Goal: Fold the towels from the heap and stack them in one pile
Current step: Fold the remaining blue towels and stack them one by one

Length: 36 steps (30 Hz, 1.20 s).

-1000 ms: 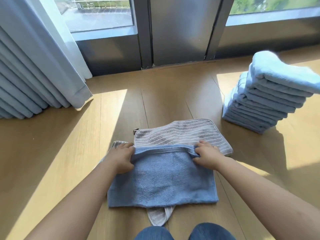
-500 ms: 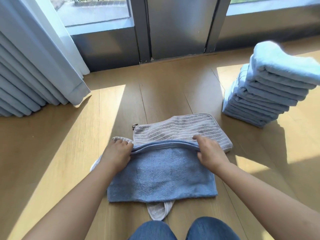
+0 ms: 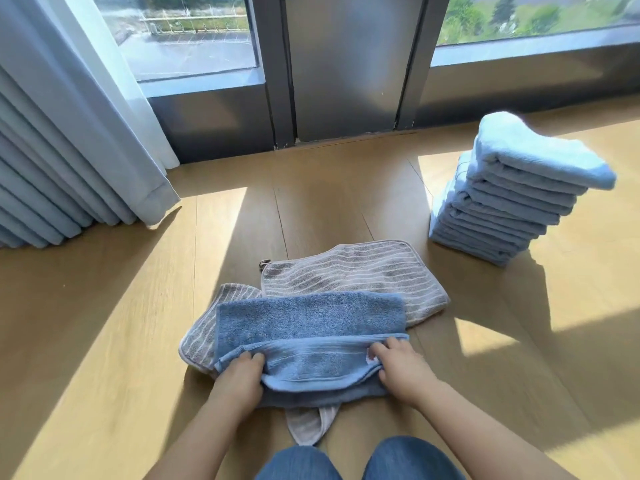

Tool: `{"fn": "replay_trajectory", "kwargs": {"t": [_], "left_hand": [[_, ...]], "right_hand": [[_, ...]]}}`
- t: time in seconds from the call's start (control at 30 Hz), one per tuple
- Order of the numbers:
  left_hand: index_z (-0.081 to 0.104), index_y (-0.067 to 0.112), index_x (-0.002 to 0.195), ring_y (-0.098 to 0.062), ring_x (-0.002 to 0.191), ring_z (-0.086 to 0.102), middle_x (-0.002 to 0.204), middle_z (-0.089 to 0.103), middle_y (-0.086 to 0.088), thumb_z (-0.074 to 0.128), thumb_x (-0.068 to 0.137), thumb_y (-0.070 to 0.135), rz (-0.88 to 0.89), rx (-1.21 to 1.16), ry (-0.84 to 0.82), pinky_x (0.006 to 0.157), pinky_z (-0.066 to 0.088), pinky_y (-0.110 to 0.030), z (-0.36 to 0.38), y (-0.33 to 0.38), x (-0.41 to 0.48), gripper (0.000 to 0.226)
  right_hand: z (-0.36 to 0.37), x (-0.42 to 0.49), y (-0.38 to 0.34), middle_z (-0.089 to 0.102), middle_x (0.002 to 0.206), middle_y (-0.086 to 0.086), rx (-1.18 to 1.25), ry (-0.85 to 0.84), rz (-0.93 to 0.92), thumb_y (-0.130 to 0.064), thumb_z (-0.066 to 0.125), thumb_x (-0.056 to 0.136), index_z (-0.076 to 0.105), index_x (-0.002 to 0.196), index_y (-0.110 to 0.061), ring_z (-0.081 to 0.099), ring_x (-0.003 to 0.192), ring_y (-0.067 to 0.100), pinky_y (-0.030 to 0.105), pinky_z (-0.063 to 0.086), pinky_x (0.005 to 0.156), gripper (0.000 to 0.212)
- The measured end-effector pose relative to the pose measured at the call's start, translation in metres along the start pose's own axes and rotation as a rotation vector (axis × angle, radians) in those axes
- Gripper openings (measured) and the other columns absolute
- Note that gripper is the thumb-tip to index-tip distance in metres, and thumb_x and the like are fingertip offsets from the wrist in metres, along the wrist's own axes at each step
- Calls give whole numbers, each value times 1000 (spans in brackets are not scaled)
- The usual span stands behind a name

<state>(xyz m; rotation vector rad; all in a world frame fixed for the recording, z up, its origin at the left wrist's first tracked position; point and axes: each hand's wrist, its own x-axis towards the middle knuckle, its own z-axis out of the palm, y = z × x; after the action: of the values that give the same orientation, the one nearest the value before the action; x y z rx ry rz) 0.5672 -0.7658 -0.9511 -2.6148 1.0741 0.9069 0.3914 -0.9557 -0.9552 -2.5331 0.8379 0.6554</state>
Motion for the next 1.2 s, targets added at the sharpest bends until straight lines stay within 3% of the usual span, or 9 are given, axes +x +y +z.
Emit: {"fn": "replay_trajectory", "kwargs": {"t": [0.3, 0.67, 0.8, 0.9, 1.03, 1.13, 1.2], "left_hand": [[41, 11, 117, -29, 121, 41, 124, 43, -9, 64, 79, 34, -52, -7, 79, 92, 43, -46, -44, 1, 100, 50], [41, 1, 114, -42, 119, 42, 124, 42, -25, 52, 85, 15, -39, -54, 295, 98, 39, -51, -129, -9, 237, 34], [40, 3, 115, -39, 119, 41, 123, 41, -23, 54, 88, 20, -40, -62, 325, 95, 40, -51, -125, -6, 226, 36], [38, 9, 120, -33, 121, 38, 126, 40, -16, 41, 94, 15, -126, 38, 364, 89, 39, -45, -118, 4, 201, 27], [38, 11, 118, -31, 119, 43, 125, 47, -12, 36, 90, 2, -211, 139, 376, 88, 39, -40, -126, 6, 159, 29], [33, 12, 121, -32, 110, 52, 119, 51, -11, 42, 87, 2, -211, 205, 453, 81, 44, -36, -164, -3, 122, 36], [28, 11, 126, -31, 108, 54, 118, 50, -11, 44, 87, 2, -196, 214, 509, 74, 43, -36, -194, -6, 94, 44]], "right_hand": [[-38, 108, 6, 44, 121, 10, -65, 225, 17, -6, 41, 85, 45, 119, -18, 39, 116, 30, 36, 35, 95, 36], [-118, 252, 7, 43, 124, 17, -87, 375, 18, -6, 42, 85, 47, 119, -14, 37, 120, 34, 42, 35, 98, 35], [-127, 247, 5, 45, 125, 18, -84, 341, 16, -7, 46, 83, 47, 118, -12, 37, 121, 34, 40, 34, 100, 35], [-137, 226, 7, 48, 123, 18, -69, 257, 10, -8, 46, 84, 53, 114, -12, 43, 118, 34, 35, 36, 98, 31], [-162, 181, 13, 61, 110, 16, -124, 260, 77, -8, 46, 84, 57, 88, -15, 56, 104, 33, 30, 39, 75, 14], [-190, 139, 9, 62, 107, 12, -177, 364, 68, -11, 41, 89, 55, 80, -16, 54, 104, 33, 31, 34, 74, 17], [-210, 111, 2, 60, 101, 11, -183, 416, 53, -8, 38, 89, 39, 62, -18, 53, 100, 31, 33, 32, 76, 28]]}}
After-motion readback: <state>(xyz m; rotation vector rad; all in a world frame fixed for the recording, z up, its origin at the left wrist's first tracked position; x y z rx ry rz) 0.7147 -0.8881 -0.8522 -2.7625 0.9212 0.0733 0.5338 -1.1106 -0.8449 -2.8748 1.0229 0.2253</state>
